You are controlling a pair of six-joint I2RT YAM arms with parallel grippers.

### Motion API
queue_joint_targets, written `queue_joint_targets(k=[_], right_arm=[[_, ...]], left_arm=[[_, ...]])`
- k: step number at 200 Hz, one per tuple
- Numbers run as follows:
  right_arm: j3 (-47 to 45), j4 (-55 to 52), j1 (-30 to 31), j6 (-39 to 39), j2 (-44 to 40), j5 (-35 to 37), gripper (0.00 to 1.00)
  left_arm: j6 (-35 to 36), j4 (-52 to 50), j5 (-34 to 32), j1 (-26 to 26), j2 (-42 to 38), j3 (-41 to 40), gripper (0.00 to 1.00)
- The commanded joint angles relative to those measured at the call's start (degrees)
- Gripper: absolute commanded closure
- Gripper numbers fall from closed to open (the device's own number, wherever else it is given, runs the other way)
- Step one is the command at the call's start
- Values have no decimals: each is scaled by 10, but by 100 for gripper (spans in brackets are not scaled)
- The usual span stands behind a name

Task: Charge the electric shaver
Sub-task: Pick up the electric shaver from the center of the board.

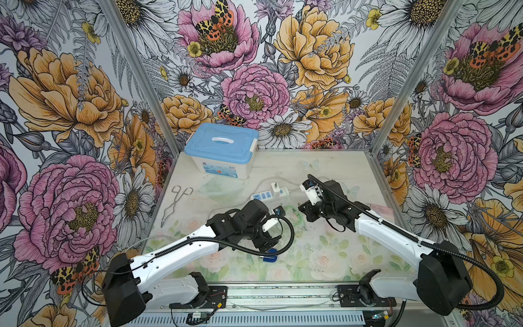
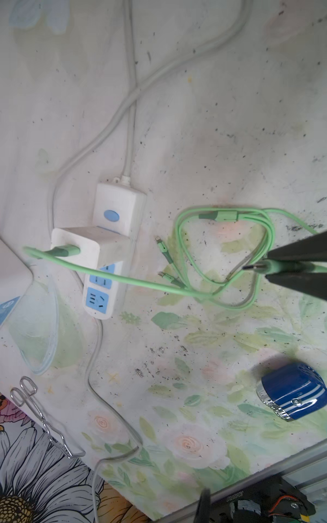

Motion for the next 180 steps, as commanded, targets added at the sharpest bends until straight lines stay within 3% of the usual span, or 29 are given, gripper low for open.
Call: queue_joint_targets(k=[1,38,78,101,180], right_arm=[[-8,9,-5,8,-22,16,100],[-14,12,-5,17,-24,-3,100],[-13,14,-7,15,-17,-12,100],[-15,20,-7,20,-15,-19,100],[-17,22,-10,15,-15,-26,100]], left_arm=[[87,-28,-23,-6,19,-12,1],[146,-11,-42,-59,82,-14,1],[206,-13,8,-67,127,5,1],[249,-12,-25,-72,159,-2,1],[254,-41,13,-65,260,43,1]])
